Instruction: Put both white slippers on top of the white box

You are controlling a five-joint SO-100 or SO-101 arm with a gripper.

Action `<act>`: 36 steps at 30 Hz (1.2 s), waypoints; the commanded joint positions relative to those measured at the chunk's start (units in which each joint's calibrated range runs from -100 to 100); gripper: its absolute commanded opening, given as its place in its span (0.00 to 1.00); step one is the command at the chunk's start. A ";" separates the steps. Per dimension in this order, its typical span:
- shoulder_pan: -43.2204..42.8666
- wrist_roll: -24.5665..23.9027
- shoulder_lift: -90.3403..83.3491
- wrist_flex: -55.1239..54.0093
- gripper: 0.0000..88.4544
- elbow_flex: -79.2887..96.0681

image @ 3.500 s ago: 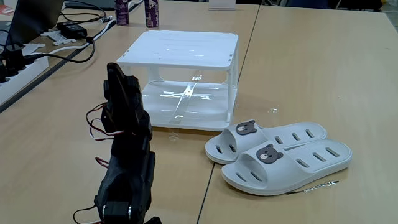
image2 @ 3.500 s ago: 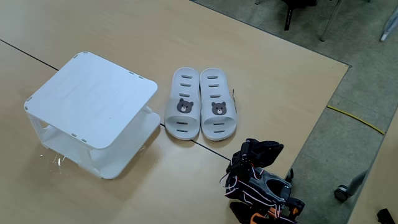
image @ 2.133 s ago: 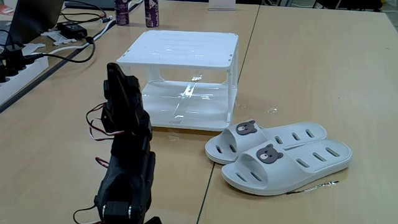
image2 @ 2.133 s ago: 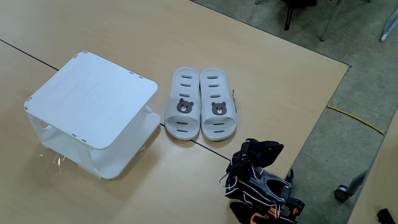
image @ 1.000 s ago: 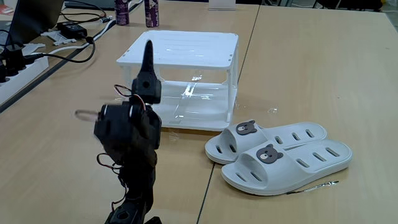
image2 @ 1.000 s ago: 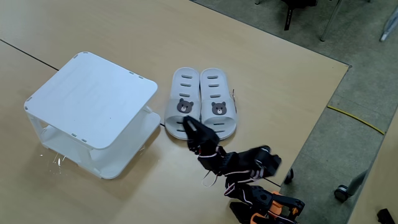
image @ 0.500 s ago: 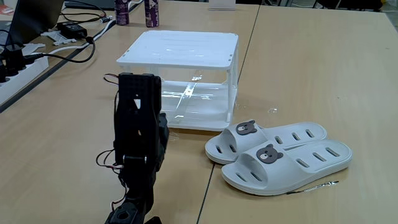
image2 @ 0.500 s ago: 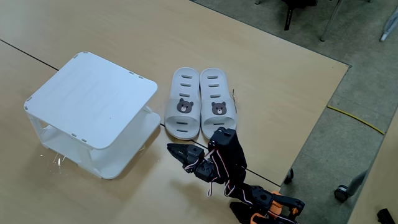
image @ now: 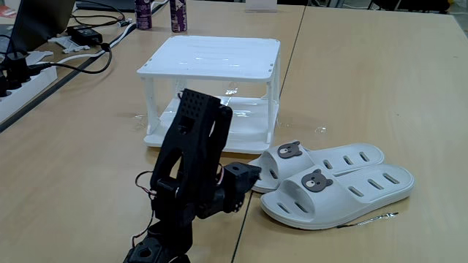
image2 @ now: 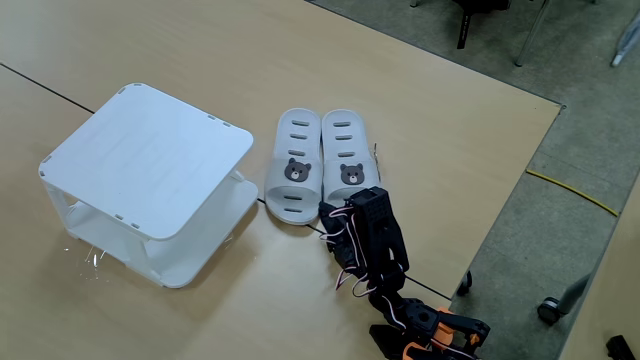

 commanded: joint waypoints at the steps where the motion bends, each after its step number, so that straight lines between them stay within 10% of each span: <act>1: 0.11 0.42 -0.97 -0.51 0.02 -0.67; 36: -5.89 0.42 7.70 1.73 0.02 -18.99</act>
